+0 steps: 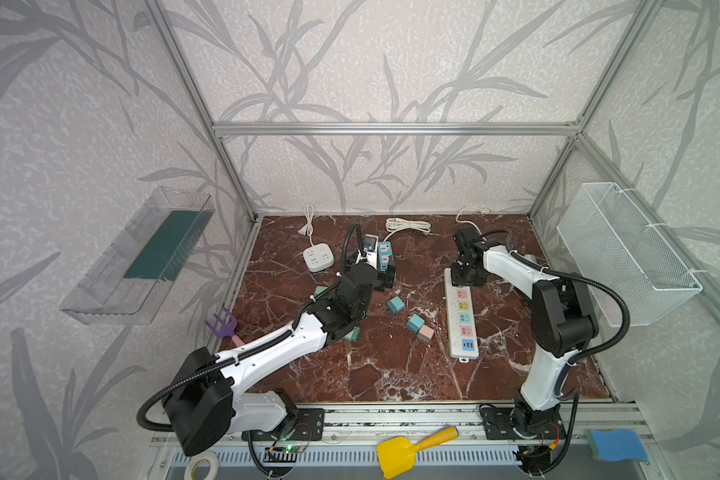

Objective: Insert the plug
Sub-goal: 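Lower the pink adapter into the teal end socket with the right gripper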

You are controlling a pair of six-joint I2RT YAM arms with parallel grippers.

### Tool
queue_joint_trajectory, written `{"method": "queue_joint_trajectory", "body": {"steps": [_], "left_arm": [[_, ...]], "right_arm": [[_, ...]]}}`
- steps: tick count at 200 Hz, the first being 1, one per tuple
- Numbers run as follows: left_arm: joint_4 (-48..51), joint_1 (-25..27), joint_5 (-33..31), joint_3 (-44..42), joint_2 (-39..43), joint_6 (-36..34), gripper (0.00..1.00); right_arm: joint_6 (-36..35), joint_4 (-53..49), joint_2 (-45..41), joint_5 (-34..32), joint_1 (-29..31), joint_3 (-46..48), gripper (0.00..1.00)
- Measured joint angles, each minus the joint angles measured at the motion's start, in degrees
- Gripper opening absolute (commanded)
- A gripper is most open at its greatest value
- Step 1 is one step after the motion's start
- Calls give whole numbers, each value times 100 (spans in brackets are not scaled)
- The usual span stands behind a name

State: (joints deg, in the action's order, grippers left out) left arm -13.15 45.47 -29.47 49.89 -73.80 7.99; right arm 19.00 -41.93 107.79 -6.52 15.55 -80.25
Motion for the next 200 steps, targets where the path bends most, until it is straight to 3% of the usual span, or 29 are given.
{"method": "queue_joint_trajectory", "body": {"steps": [200], "left_arm": [[122,0,-17,0,-2,20,95]], "right_arm": [[-299,-238,-627,658,-699,-245,55]]}}
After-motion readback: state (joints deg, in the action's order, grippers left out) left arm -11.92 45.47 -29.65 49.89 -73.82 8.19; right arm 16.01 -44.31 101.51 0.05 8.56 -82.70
